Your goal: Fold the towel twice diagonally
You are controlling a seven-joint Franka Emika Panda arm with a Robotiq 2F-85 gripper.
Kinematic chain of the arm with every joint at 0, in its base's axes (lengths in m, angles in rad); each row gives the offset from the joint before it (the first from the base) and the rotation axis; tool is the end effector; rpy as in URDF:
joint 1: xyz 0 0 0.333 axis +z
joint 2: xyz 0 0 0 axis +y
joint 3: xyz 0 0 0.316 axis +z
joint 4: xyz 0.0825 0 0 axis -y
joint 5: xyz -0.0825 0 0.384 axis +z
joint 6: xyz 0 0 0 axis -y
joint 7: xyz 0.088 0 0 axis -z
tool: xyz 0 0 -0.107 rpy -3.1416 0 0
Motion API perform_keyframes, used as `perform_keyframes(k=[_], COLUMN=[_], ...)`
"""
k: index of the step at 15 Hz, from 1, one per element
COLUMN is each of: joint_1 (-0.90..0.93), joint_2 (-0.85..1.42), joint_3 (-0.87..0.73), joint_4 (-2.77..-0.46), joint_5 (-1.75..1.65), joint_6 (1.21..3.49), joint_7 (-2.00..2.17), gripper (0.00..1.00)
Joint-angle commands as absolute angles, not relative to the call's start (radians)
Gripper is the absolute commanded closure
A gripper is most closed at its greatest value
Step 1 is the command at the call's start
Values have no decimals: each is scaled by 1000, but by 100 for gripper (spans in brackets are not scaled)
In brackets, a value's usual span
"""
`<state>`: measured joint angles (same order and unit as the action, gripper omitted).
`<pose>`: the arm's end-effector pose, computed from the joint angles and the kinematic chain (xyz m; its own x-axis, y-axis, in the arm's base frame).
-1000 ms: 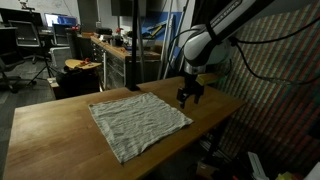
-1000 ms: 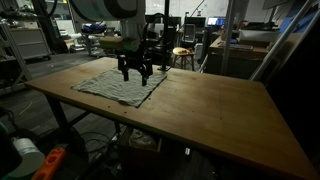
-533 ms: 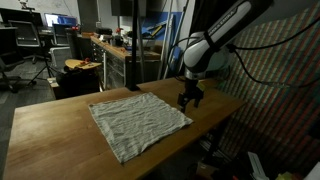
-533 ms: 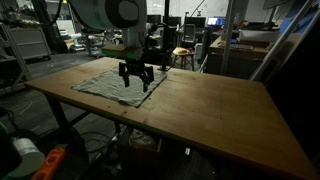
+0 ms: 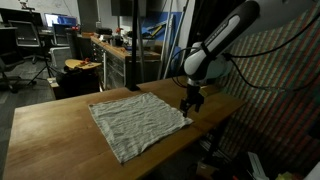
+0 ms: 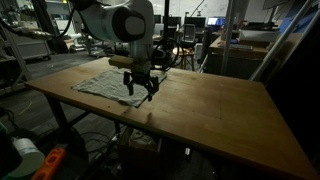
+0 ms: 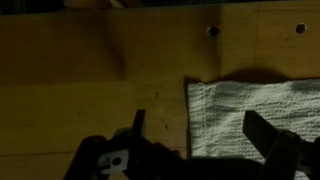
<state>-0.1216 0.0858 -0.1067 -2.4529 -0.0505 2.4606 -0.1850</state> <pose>0.4620 -0.1078 0.2579 0.9965 -0.0037 -0.0841 -0.0018 -0.9997 0.0227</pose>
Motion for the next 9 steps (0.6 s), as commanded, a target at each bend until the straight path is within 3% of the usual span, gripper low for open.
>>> perform_keyframes(k=[1,7,8,9], joint_1=[-135,-141,-142,-143], joint_2=[132,174,179,183], joint_3=[-103,-94,-93,-91], joint_4=[-2428,-2405,-2403,-2400], joint_5=[-1,27,30,34], joint_6=[2490,2493,2494,2492], joint_7=[-253,-288,-291,-296], gripper=[0,0,6,26])
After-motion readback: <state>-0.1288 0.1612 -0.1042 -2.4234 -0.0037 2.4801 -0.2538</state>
